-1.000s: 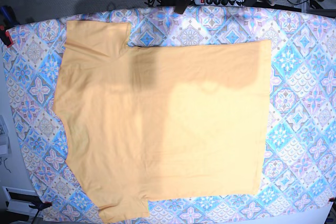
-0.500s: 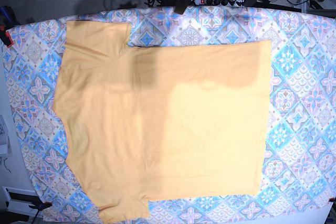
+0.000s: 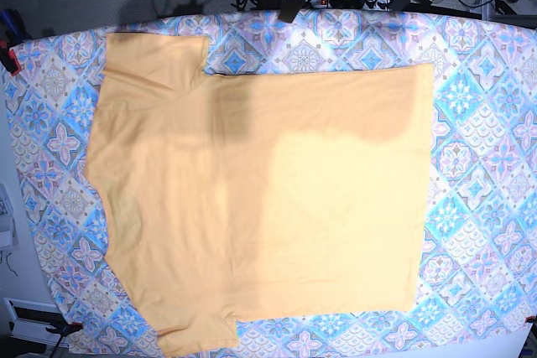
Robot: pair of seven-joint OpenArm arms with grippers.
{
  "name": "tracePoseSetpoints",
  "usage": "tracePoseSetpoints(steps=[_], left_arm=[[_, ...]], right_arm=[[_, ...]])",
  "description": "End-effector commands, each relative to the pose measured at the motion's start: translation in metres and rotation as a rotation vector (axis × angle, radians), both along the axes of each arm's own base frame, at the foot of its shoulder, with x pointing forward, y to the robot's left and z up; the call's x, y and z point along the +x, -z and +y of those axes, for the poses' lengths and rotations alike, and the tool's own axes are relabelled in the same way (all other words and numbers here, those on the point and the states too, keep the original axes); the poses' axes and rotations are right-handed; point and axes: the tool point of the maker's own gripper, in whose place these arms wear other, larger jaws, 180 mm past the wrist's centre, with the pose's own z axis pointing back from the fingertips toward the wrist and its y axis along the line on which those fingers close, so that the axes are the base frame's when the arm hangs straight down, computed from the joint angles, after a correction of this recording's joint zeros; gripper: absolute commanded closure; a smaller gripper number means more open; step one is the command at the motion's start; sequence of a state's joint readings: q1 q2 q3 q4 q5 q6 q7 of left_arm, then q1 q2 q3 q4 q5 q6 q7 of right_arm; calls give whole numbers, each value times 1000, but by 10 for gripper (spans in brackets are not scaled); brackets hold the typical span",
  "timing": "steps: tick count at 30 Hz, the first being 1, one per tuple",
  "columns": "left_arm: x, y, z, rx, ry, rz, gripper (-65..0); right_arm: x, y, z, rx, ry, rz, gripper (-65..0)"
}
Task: Fold the T-shirt properly
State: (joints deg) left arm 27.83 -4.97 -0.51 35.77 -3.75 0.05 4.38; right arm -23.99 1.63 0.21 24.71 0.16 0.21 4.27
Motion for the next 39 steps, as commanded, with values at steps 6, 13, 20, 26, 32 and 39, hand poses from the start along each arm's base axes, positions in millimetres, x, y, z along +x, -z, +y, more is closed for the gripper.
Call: tracePoseSetpoints(steps=[6, 13, 20, 26, 32, 39], left_arm=[[-6, -17, 35, 42, -35, -35, 0], [8, -41, 42, 45, 1, -122, 0], [20, -75, 35, 27, 43, -215, 0], [39, -107, 22, 5, 75, -308, 0], [62, -145, 9, -17, 98, -412, 0], [102, -198, 23, 31, 103, -563, 0]], right_arm=[[-19, -14, -16, -29, -15, -10, 0], [-20, -31, -28, -52, -37, -63, 0], [-15, -59, -58, -118, -24, -137, 0], [-2, -85, -84, -185, -6, -209, 0], [12, -108, -90, -204, -30, -272, 0], [37, -135, -88, -213, -62, -365, 0]])
